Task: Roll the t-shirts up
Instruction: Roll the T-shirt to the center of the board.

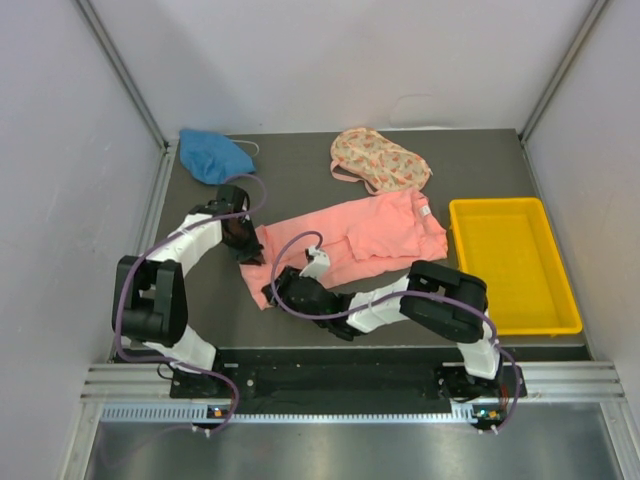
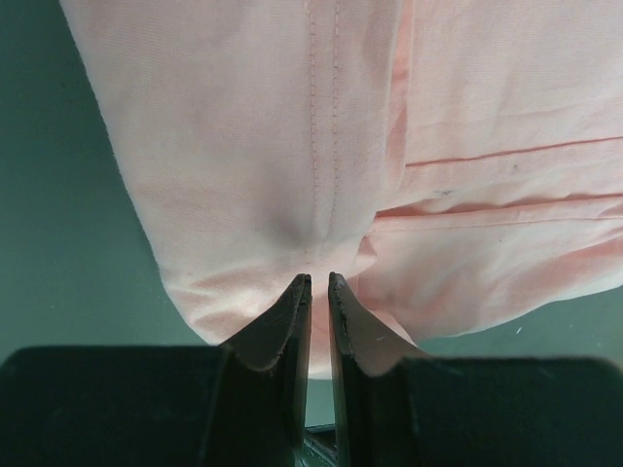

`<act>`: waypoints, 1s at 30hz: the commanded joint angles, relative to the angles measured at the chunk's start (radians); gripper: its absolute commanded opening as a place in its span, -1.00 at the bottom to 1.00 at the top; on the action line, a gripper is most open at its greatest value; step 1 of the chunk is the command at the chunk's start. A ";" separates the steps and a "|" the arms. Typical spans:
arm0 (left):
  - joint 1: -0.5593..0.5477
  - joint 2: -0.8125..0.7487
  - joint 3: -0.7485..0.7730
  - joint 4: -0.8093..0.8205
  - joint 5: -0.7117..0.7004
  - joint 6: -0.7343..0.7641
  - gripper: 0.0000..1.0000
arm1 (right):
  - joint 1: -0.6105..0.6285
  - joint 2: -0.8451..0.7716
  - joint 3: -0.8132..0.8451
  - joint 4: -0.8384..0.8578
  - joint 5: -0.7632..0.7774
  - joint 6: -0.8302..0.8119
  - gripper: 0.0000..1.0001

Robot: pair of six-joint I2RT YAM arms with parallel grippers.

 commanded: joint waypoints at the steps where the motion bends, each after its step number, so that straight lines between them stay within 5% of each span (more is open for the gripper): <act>1: 0.001 0.005 0.044 -0.015 -0.025 0.026 -0.63 | -0.003 -0.005 -0.017 0.100 0.017 0.004 0.10; 30: 0.001 0.072 0.108 -0.055 -0.137 0.125 -0.65 | 0.009 0.130 0.097 0.163 -0.102 -0.040 0.11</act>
